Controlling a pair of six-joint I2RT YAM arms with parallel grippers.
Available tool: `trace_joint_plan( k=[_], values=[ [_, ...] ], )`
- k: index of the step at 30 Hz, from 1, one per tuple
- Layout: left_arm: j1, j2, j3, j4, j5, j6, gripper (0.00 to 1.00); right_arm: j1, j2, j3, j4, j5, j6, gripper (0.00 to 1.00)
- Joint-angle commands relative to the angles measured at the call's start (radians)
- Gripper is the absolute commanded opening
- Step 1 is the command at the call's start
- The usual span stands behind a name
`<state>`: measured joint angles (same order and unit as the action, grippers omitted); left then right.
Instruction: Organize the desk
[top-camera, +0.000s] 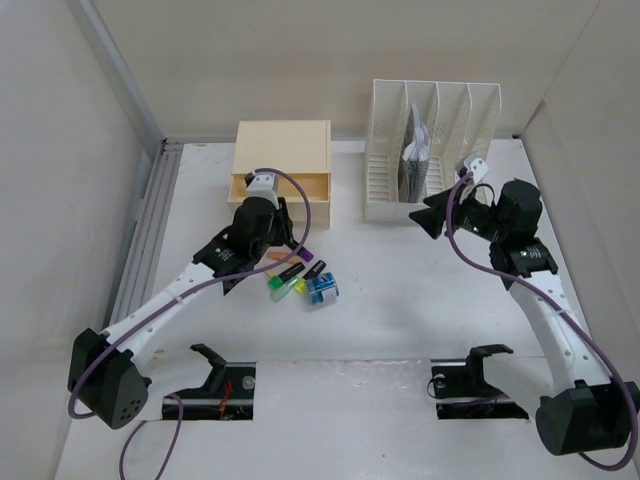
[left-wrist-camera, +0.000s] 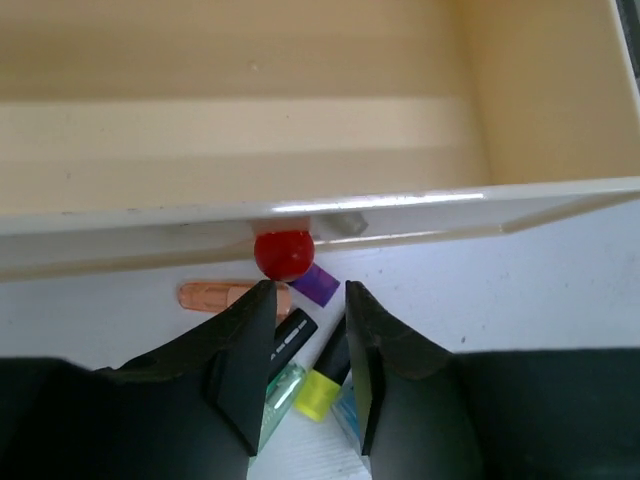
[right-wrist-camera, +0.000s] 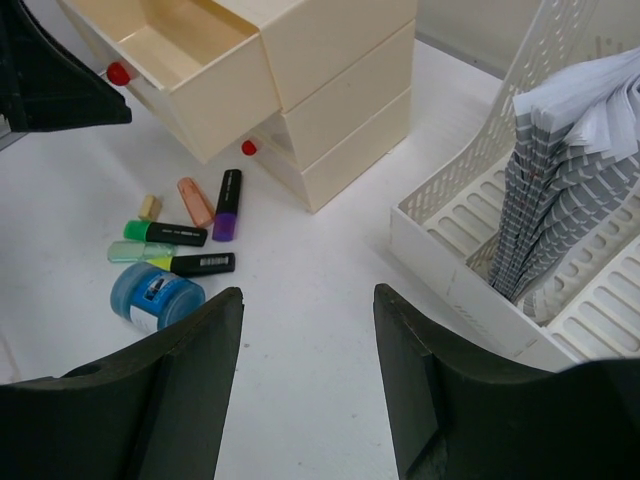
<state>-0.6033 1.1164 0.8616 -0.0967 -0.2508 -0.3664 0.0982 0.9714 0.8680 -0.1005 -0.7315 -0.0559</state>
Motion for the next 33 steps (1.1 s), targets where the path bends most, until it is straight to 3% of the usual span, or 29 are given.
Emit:
trace_joint_plan(
  k=[1, 2, 5, 9, 12, 13, 14, 20, 24, 28, 30, 33],
  values=[
    [-0.016, -0.023, 0.001, -0.044, 0.028, -0.012, 0.32, -0.005, 0.007, 0.017, 0.051, -0.051, -0.002, 0.60],
    [-0.016, -0.023, 0.001, -0.044, 0.028, -0.012, 0.37, -0.005, 0.007, 0.017, 0.051, -0.066, -0.012, 0.60],
    [-0.016, -0.032, 0.031, -0.083, 0.038, -0.012, 0.67, -0.005, 0.007, 0.028, 0.027, -0.077, -0.039, 0.60],
    [-0.026, -0.136, 0.053, -0.144, 0.090, -0.025, 0.86, 0.017, 0.026, 0.077, -0.074, -0.086, -0.145, 0.72],
    [-0.035, -0.236, 0.063, -0.190, 0.140, -0.035, 0.92, 0.089, 0.036, 0.117, -0.178, 0.031, -0.266, 0.82],
    [-0.035, -0.312, 0.063, -0.199, 0.140, -0.035, 0.94, 0.166, 0.049, 0.130, -0.195, 0.084, -0.288, 0.86],
    [-0.035, -0.351, 0.073, -0.199, 0.140, -0.035, 0.98, 0.213, 0.058, 0.152, -0.240, 0.142, -0.335, 0.99],
    [-0.035, -0.558, 0.083, -0.244, -0.037, 0.035, 1.00, 0.544, 0.220, 0.288, -0.404, 0.610, -0.473, 1.00],
    [-0.035, -0.584, 0.033, -0.233, -0.097, 0.035, 1.00, 0.646, 0.292, 0.385, -0.404, 0.780, -0.489, 1.00],
    [-0.035, -0.621, -0.030, -0.187, -0.088, 0.012, 1.00, 0.704, 0.371, 0.431, -0.401, 0.877, -0.163, 1.00],
    [-0.035, -0.632, -0.061, -0.157, -0.088, 0.012, 1.00, 0.745, 0.391, 0.431, -0.392, 0.917, -0.083, 1.00],
    [-0.035, -0.656, -0.085, -0.135, -0.088, 0.012, 1.00, 0.745, 0.411, 0.394, -0.358, 0.856, 0.046, 1.00]
  ],
)
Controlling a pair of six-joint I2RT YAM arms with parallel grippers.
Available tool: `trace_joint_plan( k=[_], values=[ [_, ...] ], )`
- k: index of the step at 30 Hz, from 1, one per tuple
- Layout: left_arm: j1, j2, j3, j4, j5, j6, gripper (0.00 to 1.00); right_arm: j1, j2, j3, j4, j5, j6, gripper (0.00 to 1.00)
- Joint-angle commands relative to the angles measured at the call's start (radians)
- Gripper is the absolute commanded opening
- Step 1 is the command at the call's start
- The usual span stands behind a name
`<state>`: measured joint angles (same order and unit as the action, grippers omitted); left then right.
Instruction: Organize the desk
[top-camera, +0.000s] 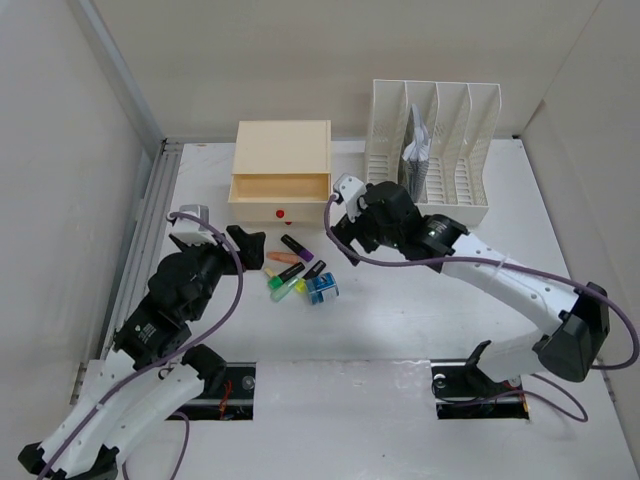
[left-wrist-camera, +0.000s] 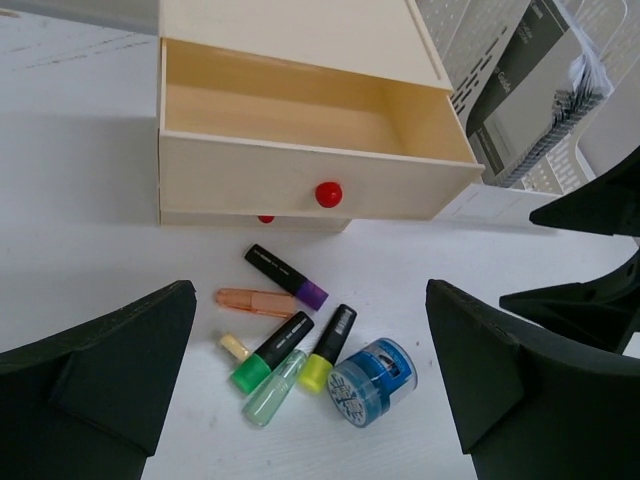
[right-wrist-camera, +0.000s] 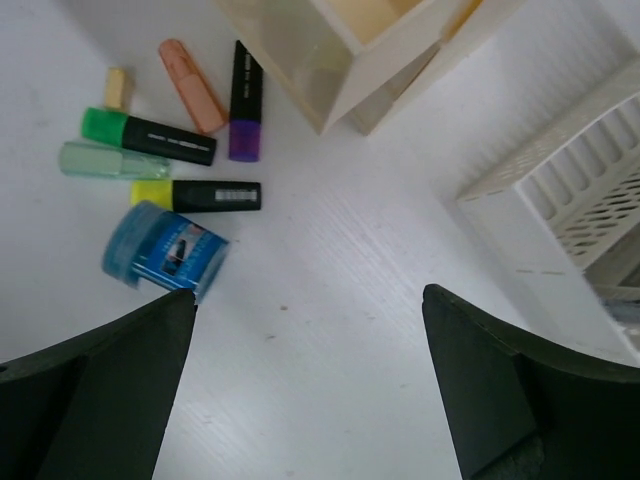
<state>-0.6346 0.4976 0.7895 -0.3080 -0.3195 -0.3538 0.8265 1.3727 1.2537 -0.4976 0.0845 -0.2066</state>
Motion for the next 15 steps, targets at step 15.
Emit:
trace_joint_plan(
  k=[15],
  values=[
    [0.050, -0.065, -0.059, 0.095, -0.046, 0.027, 1.00, 0.121, 0.176, -0.077, 0.113, -0.077, 0.529, 1.00]
  ],
)
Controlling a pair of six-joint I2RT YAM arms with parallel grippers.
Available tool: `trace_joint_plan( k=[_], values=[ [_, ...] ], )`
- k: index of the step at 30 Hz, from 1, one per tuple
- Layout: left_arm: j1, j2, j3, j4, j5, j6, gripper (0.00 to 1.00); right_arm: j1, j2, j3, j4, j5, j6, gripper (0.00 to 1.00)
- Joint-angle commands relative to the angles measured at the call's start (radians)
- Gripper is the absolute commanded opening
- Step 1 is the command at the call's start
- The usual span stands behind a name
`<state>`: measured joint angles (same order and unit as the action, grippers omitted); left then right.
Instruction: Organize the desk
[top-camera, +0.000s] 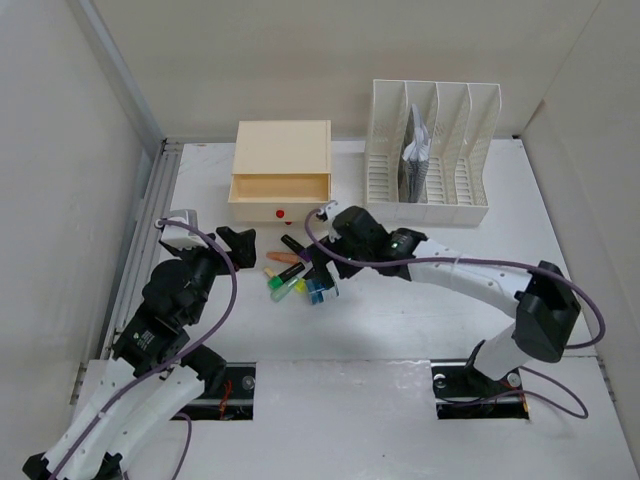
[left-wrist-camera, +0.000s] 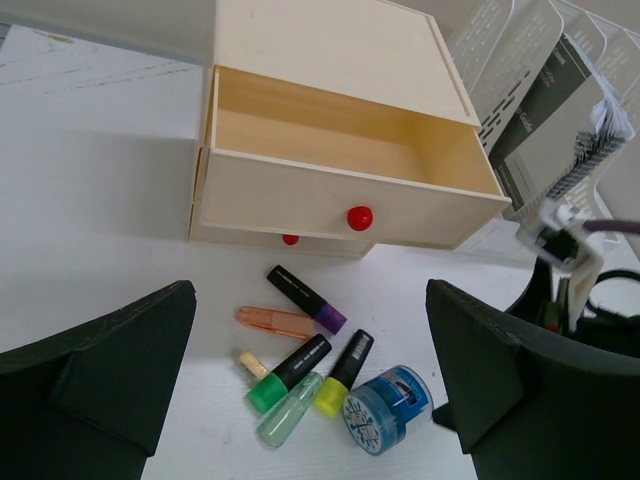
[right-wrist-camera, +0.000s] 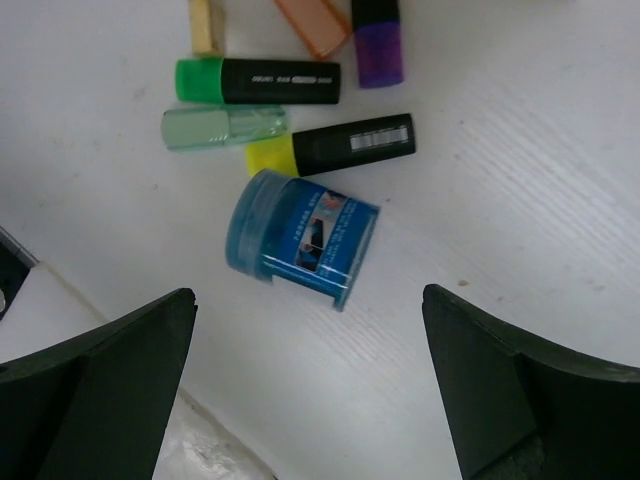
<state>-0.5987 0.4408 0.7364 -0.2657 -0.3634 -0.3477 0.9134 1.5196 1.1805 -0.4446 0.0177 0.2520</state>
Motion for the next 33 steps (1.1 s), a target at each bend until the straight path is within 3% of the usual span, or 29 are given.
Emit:
trace_joint_plan(
  k=[1, 17, 33],
  values=[
    [0.014, -0.008, -0.006, 0.052, -0.002, 0.021, 1.00, 0.048, 0.043, -0.004, 0.060, -0.010, 0.084, 1.00],
    [0.042, -0.008, -0.015, 0.072, 0.063, 0.030, 1.00, 0.082, 0.231, 0.040, 0.052, 0.109, 0.115, 1.00],
    [0.042, -0.036, -0.025, 0.082, 0.090, 0.030, 1.00, 0.091, 0.244, 0.100, 0.021, 0.044, 0.102, 1.00]
  ],
)
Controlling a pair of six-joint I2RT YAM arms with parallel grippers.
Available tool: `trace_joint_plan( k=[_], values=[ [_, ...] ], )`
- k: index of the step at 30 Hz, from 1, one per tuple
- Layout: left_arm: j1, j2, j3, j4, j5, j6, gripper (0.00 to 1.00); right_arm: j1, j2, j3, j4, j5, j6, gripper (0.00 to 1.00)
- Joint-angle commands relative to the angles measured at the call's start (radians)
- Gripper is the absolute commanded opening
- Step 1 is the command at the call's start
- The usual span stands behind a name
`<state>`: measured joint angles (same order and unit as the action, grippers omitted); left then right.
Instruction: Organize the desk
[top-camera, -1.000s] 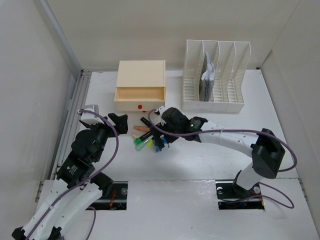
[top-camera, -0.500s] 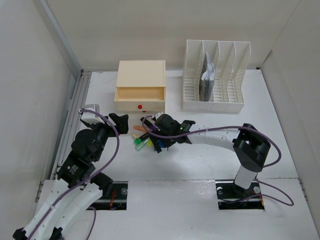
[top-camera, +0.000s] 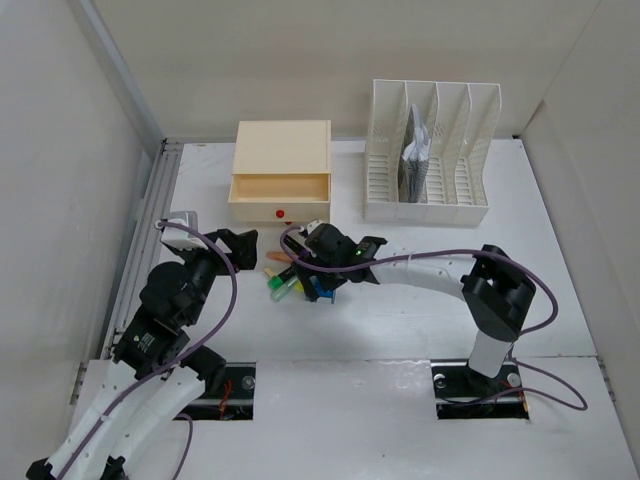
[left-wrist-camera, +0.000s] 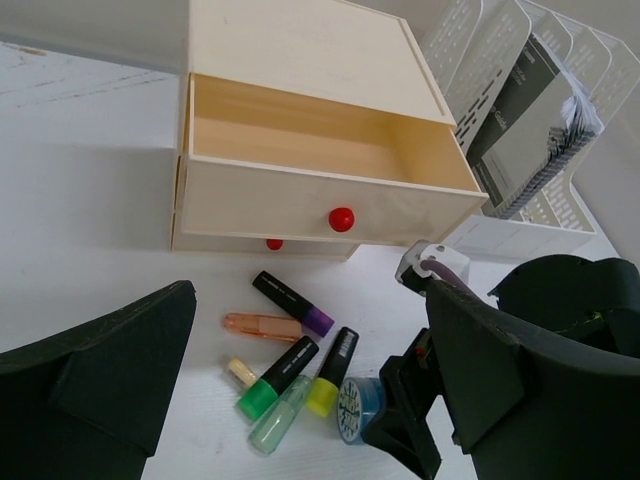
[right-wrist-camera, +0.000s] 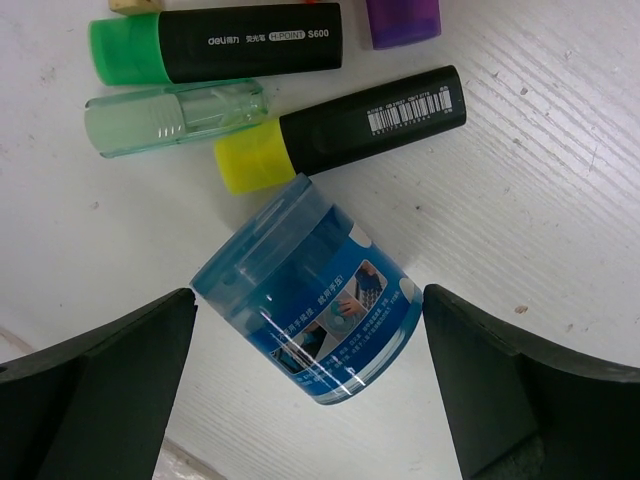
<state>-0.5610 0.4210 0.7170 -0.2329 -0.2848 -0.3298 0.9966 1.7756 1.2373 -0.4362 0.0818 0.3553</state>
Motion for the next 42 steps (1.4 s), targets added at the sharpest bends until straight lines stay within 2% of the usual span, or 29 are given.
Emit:
trace_joint_plan(
  k=[1, 12, 19, 22, 26, 27, 28, 30, 31, 33, 34, 38, 42],
  values=[
    [0.004, -0.016, -0.005, 0.049, 0.012, 0.012, 1.00, 0.008, -0.012, 0.044, 0.022, -0.020, -0.001, 1.00],
    [0.004, -0.016, -0.005, 0.049, 0.012, 0.012, 1.00, 0.008, -0.103, 0.044, -0.006, 0.085, -0.061, 1.00],
    [0.004, -0.016, -0.005, 0.049, 0.012, 0.012, 1.00, 0.008, -0.160, 0.007, -0.006, 0.049, -0.107, 1.00],
    [0.004, -0.025, -0.005, 0.049, 0.012, 0.012, 1.00, 0.008, -0.171, 0.007, -0.006, -0.014, -0.118, 0.95],
    [0.004, -0.025, -0.005, 0.049, 0.003, 0.012, 1.00, 0.008, -0.171, 0.007, -0.006, -0.053, -0.139, 0.73],
    [0.004, -0.025, -0.005, 0.049, 0.003, 0.012, 1.00, 0.008, -0.180, -0.004, 0.005, -0.053, -0.139, 0.57],
    [0.004, -0.025, -0.005, 0.049, 0.003, 0.012, 1.00, 0.008, -0.180, -0.004, 0.005, -0.063, -0.150, 0.52],
    [0.004, -0.025, -0.005, 0.049, -0.007, 0.012, 1.00, 0.008, -0.189, -0.013, 0.017, -0.079, -0.180, 0.52],
    [0.004, -0.025, -0.005, 0.049, -0.007, 0.012, 1.00, 0.008, -0.189, -0.024, 0.027, -0.095, -0.221, 0.60],
    [0.004, -0.025, -0.005, 0.049, -0.007, 0.012, 1.00, 0.008, -0.200, -0.024, 0.039, -0.150, -0.297, 0.66],
    [0.004, -0.025, -0.005, 0.049, -0.007, 0.012, 1.00, 0.008, -0.200, -0.033, 0.039, -0.163, -0.356, 0.73],
    [0.004, -0.025, -0.005, 0.049, -0.007, 0.012, 1.00, 0.008, -0.209, -0.033, 0.050, -0.215, -0.499, 0.83],
    [0.004, -0.025, -0.005, 0.049, -0.007, 0.012, 1.00, -0.006, -0.209, -0.042, 0.068, -0.304, -0.632, 0.88]
  ],
)
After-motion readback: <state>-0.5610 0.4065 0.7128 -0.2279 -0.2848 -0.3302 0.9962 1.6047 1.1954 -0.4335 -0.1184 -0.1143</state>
